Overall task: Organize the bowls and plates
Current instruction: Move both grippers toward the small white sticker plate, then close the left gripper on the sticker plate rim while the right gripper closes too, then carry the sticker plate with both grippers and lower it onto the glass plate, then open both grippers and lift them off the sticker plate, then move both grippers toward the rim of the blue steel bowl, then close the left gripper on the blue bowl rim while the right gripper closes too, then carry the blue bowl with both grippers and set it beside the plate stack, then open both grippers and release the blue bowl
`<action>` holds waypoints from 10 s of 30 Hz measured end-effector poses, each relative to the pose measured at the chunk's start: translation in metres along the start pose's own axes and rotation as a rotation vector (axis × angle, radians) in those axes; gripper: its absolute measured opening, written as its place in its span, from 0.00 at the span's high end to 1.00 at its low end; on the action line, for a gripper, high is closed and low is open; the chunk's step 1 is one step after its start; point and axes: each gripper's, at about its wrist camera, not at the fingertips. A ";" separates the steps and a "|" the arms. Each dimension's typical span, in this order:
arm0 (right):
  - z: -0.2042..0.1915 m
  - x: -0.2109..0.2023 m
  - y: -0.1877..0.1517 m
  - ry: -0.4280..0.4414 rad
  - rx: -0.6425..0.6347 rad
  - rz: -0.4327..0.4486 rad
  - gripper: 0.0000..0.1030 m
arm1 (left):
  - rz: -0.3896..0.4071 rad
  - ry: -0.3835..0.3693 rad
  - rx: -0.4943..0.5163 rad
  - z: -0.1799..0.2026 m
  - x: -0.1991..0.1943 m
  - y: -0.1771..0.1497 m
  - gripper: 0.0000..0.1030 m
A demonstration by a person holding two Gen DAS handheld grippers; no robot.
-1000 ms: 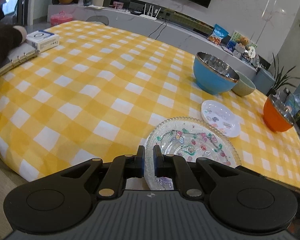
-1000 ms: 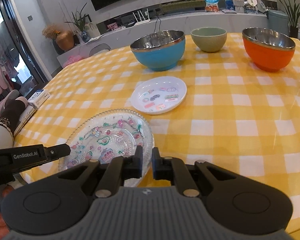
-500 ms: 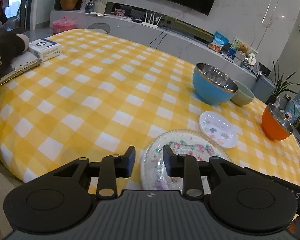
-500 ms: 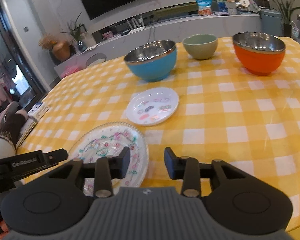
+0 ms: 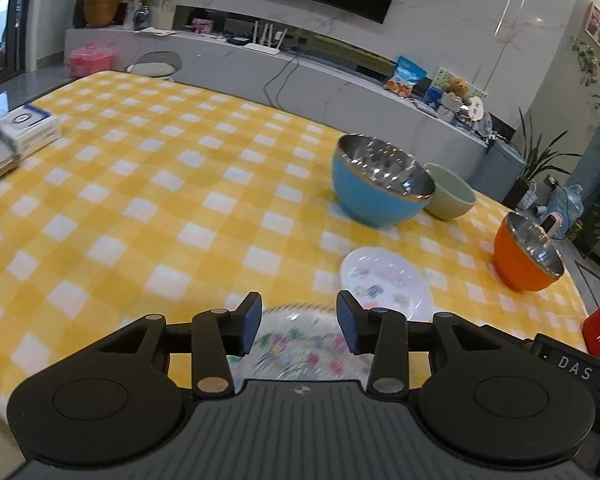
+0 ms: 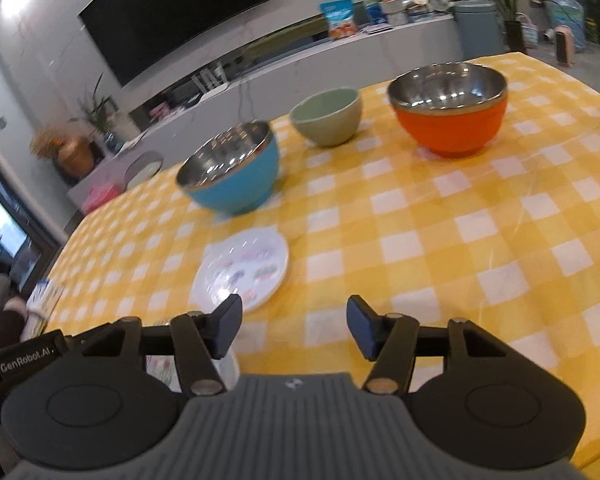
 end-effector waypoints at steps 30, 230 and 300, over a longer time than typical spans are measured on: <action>0.010 0.074 0.007 0.053 0.051 0.021 0.71 | -0.097 -0.101 0.025 0.035 0.083 0.014 0.51; 0.043 -0.062 0.075 0.046 0.113 -0.160 0.93 | -0.344 -0.090 -0.096 0.084 -0.007 0.017 0.89; 0.175 -0.109 0.028 -0.352 -1.403 0.151 0.56 | -0.187 0.062 0.086 0.147 0.011 0.037 0.62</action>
Point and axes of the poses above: each gripper's, at about its wrist camera, not at the fingertips, and x roughly the way its jaws point, z to its right, y to its top, and after that the axes turned 12 degrees about y, right-handed
